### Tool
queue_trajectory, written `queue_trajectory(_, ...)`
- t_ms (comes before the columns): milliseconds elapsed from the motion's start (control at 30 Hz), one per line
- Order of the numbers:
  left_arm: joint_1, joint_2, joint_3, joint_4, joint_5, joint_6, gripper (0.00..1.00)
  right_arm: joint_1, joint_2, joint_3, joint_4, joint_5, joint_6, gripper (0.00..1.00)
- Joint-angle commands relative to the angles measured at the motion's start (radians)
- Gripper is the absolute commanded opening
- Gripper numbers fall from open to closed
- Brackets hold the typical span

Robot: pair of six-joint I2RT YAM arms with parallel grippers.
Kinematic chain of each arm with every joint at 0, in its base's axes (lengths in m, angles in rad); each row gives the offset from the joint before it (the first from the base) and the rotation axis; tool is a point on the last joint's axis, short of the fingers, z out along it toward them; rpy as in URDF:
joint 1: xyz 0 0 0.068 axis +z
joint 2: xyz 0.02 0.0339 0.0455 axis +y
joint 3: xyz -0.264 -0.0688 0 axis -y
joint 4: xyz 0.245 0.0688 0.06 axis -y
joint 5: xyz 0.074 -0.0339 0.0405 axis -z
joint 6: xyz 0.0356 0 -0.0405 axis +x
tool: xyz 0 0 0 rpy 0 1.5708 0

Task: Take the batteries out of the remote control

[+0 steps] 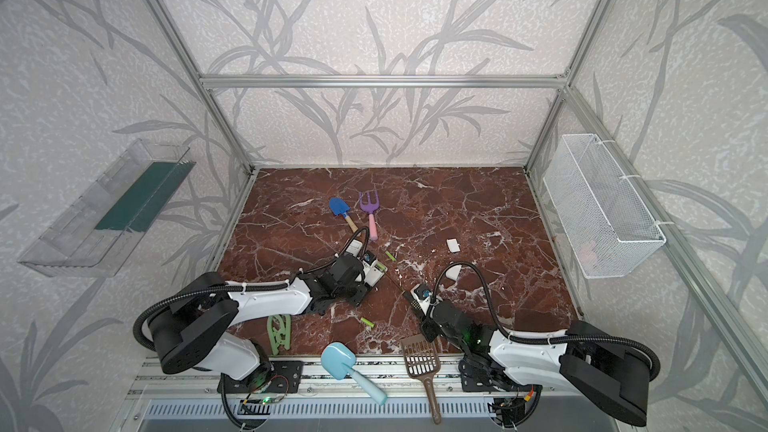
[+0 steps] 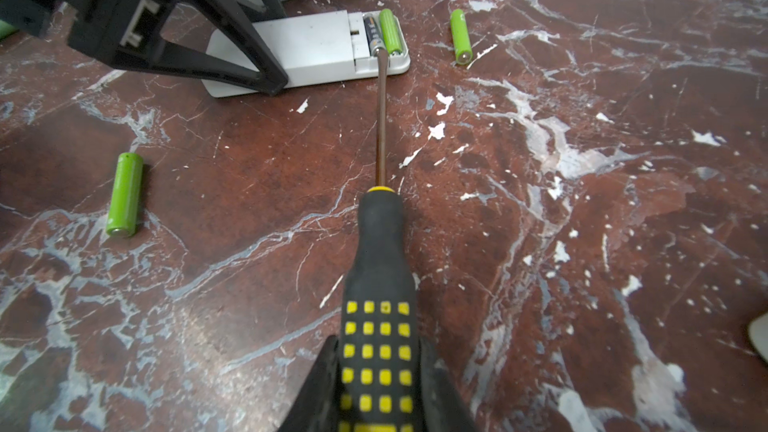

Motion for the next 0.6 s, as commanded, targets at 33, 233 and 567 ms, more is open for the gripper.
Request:
queue_trajectory(33, -0.025, 0.072, -0.05, -0.076, 0.21, 0.01, 0.29, 0.005, 0.009, 0.037, 0.117, -0.051, -0.033, 0.0)
queue_trajectory(233, -0.025, 0.071, -0.051, -0.078, 0.207, 0.008, 0.29, 0.005, -0.032, 0.036, 0.101, -0.04, -0.035, 0.0)
queue_trajectory(567, -0.025, 0.07, -0.053, -0.078, 0.202, 0.005, 0.28, 0.005, -0.154, 0.055, -0.036, -0.018, -0.048, 0.0)
